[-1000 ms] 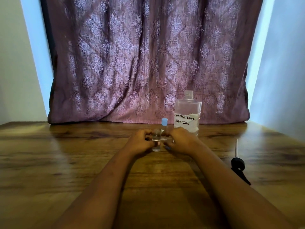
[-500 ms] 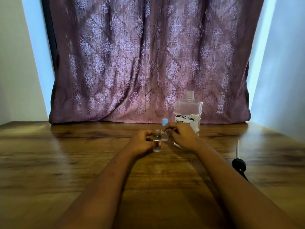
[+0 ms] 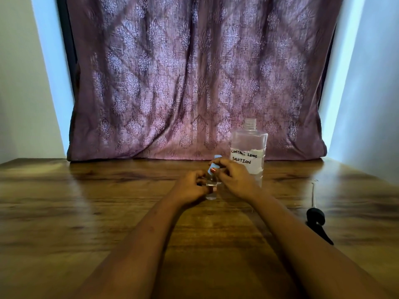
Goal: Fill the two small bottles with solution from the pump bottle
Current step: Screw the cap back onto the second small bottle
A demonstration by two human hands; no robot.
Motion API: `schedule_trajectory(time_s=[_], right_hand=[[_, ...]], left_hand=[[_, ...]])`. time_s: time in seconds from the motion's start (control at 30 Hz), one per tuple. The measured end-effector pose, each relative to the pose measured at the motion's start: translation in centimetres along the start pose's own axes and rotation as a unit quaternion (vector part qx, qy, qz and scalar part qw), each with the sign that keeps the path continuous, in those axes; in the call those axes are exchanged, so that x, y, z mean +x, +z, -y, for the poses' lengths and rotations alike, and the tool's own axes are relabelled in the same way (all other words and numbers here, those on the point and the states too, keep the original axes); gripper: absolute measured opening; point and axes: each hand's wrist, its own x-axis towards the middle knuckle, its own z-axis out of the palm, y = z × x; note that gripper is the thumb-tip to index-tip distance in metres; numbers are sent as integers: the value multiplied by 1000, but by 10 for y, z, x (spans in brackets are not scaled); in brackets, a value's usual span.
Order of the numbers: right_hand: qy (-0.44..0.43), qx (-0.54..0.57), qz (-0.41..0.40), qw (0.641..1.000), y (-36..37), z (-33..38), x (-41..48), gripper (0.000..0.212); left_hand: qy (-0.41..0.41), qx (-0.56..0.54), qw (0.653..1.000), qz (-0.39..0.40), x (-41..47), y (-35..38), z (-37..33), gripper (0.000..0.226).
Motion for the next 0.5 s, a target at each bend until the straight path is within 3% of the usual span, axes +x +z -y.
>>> schedule_trajectory(time_s=[0.5], right_hand=[[10, 30, 10, 999, -4, 3, 0, 31]], left_hand=[[5, -26, 1000, -1, 6, 0, 7, 32]])
